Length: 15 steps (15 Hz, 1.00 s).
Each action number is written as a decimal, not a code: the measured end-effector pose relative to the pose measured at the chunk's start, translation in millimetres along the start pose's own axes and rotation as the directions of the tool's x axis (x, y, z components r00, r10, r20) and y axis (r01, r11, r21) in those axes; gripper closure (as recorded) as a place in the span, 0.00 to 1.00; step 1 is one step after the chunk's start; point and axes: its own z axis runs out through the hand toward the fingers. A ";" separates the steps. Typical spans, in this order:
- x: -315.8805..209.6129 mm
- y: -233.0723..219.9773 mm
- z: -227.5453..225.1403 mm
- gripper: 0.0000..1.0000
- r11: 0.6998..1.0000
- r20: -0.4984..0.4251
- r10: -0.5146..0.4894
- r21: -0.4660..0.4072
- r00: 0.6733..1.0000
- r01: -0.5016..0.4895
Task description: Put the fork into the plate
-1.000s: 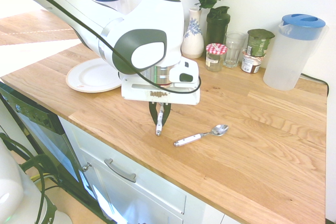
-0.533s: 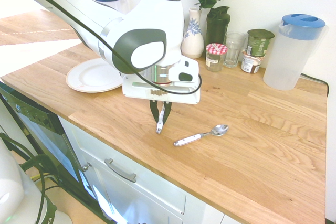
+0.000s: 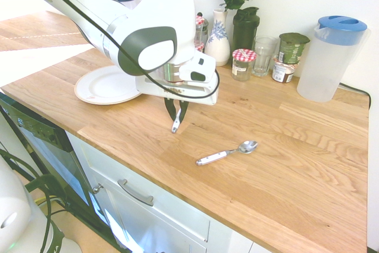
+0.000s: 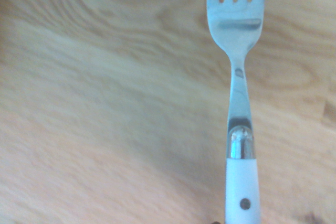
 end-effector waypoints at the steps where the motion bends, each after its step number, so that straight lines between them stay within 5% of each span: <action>1: 5.6 -17.1 -10.0 1.00 1.000 -0.022 -0.011 0.016 1.000 0.011; 9: -55.7 -163.9 -20.3 1.00 0.987 -0.018 -0.141 0.080 0.990 0.142; 15: -102.1 -212.6 12.5 1.00 0.978 0.032 -0.202 0.065 0.979 0.199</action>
